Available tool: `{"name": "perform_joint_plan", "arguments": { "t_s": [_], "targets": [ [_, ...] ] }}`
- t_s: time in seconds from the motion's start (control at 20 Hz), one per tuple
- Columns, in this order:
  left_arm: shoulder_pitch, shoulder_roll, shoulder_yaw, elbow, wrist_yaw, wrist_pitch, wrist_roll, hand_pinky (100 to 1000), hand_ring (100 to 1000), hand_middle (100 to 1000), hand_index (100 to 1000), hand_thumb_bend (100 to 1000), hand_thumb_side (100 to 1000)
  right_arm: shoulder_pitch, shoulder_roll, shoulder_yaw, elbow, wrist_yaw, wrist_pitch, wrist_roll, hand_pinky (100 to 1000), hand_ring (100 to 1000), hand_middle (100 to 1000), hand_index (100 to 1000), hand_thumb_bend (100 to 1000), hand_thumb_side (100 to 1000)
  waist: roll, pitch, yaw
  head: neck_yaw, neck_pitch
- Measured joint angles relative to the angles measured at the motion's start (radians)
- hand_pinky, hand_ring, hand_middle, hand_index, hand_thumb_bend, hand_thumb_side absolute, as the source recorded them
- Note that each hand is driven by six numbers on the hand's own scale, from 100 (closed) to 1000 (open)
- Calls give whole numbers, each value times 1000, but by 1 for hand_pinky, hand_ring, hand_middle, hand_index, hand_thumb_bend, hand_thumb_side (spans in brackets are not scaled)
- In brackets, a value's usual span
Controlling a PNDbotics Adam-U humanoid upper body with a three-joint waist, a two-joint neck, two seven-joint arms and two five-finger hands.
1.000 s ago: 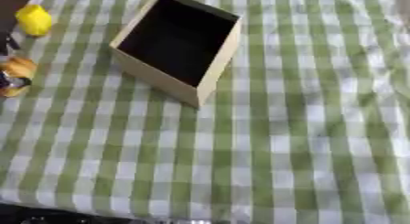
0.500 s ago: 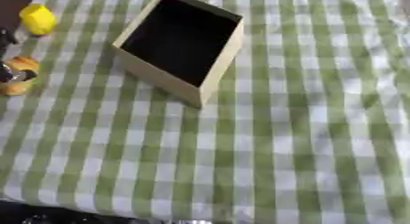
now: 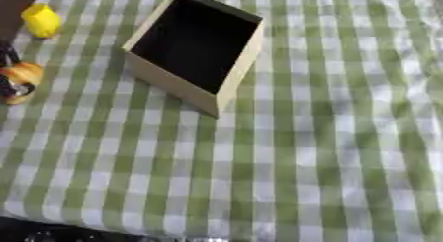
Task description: Pick up objects on the table and place them in the box.
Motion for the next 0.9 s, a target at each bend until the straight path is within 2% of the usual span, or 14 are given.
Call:
{"name": "perform_joint_plan", "arguments": {
  "t_s": [0.1, 0.35, 0.55, 0.9],
  "targets": [
    [-3, -1, -1, 5, 3, -7, -12, 565, 583, 443, 607, 225, 100, 0, 1, 0, 0, -3, 0, 0, 918, 809, 723, 901, 100, 631, 1, 0, 0, 1, 0],
    [-3, -1, -2, -17, -8, -19, -12, 533, 541, 410, 572, 159, 100, 5, 5, 0, 0, -6, 0, 0, 917, 809, 723, 900, 100, 629, -1, 0, 1, 1, 0],
    [-21, 1, 27, -118, 12, -11, -3, 531, 523, 403, 572, 105, 100, 9, 5, -1, 0, -6, -1, -1, 917, 809, 722, 900, 100, 627, -5, 0, 8, -1, 0],
    [-120, 9, 44, -312, 89, 6, -25, 516, 514, 387, 567, 100, 100, 15, 5, -7, 0, -6, -4, -5, 918, 810, 721, 900, 100, 625, -5, 0, 15, -10, 0]
  ]
}}
